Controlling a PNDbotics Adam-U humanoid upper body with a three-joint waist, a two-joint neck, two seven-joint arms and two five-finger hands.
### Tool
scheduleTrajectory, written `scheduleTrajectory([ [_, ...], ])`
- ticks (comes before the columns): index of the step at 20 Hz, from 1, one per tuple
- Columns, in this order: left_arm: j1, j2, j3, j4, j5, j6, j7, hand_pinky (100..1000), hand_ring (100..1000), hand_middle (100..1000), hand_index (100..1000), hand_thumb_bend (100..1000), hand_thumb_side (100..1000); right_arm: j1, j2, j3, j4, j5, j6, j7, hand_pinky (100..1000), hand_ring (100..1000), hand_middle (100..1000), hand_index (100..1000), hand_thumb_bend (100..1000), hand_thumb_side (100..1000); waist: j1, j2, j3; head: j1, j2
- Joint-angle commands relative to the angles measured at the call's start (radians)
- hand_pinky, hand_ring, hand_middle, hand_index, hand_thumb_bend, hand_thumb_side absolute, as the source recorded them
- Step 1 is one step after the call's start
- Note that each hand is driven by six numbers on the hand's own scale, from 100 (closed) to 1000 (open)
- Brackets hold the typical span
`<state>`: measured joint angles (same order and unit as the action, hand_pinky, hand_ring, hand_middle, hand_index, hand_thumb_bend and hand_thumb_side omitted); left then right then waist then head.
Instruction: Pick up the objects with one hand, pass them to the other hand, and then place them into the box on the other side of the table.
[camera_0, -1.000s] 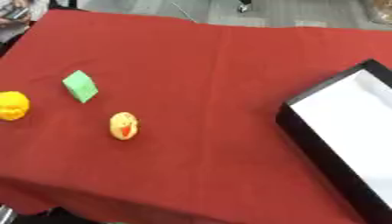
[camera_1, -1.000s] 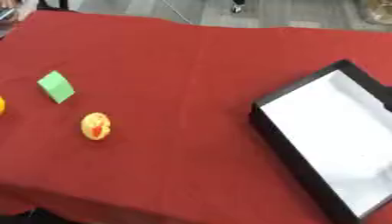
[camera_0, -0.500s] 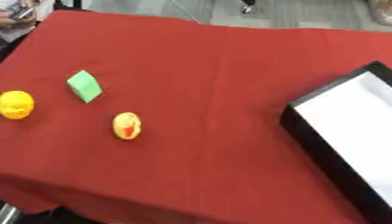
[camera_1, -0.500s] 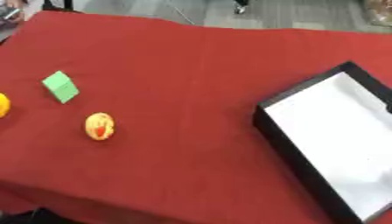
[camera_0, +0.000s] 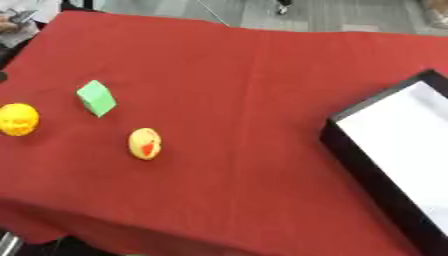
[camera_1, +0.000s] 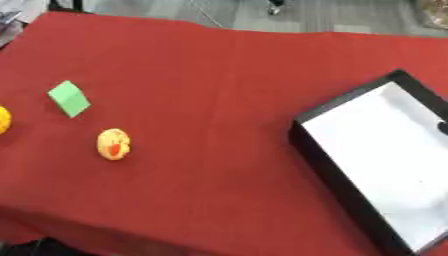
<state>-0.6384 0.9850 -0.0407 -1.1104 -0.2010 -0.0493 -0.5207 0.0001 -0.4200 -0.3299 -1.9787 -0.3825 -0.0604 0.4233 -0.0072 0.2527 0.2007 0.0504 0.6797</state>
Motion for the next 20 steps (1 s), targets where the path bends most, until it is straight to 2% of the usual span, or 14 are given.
scheduleTrajectory([
  [1, -0.045, 0.031, -0.008, 0.042, -0.059, 0.011, -0.025, 961, 906, 794, 855, 516, 530, -0.005, -0.024, 0.000, -0.021, 0.008, 0.001, 0.004, 1000, 1000, 1000, 1000, 100, 717, 0.015, 0.000, 0.003, 0.011, 0.000],
  [8, -0.114, -0.021, -0.050, 0.138, -0.116, 0.000, -0.104, 969, 909, 796, 849, 553, 562, -0.005, -0.019, 0.003, -0.021, 0.019, 0.009, 0.007, 1000, 1000, 1000, 1000, 100, 722, 0.017, 0.001, 0.001, 0.020, 0.001],
  [11, -0.138, -0.046, -0.077, 0.156, -0.134, -0.024, -0.152, 970, 911, 802, 846, 619, 588, -0.007, -0.015, 0.004, -0.020, 0.025, 0.015, 0.009, 1000, 1000, 1000, 1000, 100, 728, 0.020, 0.002, 0.000, 0.024, 0.001],
  [15, -0.184, -0.085, -0.109, 0.193, -0.201, -0.048, -0.200, 962, 911, 805, 840, 667, 595, -0.007, -0.011, 0.008, -0.018, 0.030, 0.020, 0.013, 1000, 1000, 1000, 1000, 100, 731, 0.021, 0.001, -0.005, 0.031, 0.003],
  [20, -0.243, -0.125, -0.122, 0.250, -0.303, -0.068, -0.203, 954, 911, 809, 833, 682, 589, -0.007, -0.007, 0.011, -0.015, 0.035, 0.025, 0.019, 1000, 1000, 1000, 1000, 100, 735, 0.023, -0.001, -0.006, 0.037, 0.000],
])
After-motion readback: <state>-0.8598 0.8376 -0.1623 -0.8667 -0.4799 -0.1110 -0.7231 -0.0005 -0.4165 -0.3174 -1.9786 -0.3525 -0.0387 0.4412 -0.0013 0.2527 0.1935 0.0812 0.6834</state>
